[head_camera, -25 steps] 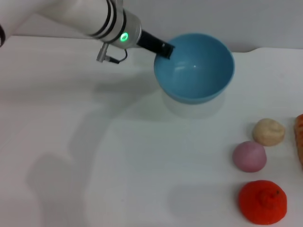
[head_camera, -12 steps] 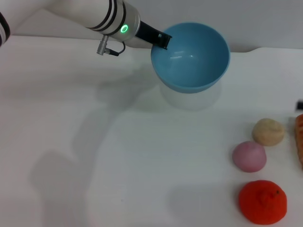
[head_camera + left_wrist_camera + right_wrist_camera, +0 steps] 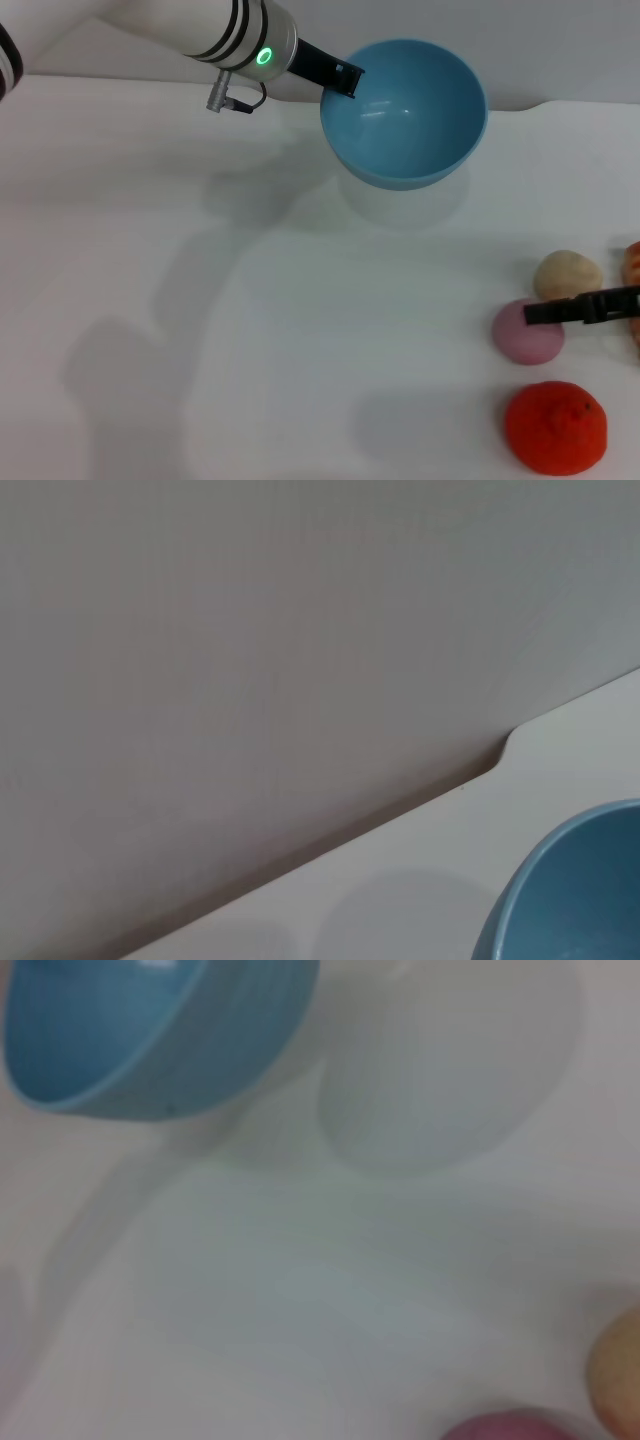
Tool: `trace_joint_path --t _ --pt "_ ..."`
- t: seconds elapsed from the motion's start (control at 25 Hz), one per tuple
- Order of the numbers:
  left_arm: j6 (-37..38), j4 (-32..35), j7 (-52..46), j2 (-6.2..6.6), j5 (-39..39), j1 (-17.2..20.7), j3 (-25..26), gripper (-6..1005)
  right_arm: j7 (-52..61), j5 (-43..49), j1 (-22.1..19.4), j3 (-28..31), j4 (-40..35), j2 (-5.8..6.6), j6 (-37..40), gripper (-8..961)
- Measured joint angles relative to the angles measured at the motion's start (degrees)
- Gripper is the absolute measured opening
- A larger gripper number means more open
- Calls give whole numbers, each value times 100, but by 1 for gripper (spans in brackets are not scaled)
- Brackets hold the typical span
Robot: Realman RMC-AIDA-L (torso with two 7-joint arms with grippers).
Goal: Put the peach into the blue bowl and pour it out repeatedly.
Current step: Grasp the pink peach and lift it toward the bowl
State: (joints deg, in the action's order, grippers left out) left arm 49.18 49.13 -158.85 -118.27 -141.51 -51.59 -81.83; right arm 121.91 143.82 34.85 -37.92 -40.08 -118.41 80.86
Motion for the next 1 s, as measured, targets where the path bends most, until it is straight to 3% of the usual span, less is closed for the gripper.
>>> trace_joint_path --t 0.24,0.44,0.6,1.0 --pt "-38 0 33 3 0 30 -16 0 3 -16 128 -276 512 -25 -672 453" --pt "-42 0 35 3 1 50 -16 0 18 25 270 -412 726 -16 -800 422" --pt "-49 0 37 -2 1 59 -16 -1 22 37 274 -681 686 -13 -795 397" --pt "-92 -54 34 -11 26 94 -149 -1 27 -123 181 -665 144 -29 -590 208"
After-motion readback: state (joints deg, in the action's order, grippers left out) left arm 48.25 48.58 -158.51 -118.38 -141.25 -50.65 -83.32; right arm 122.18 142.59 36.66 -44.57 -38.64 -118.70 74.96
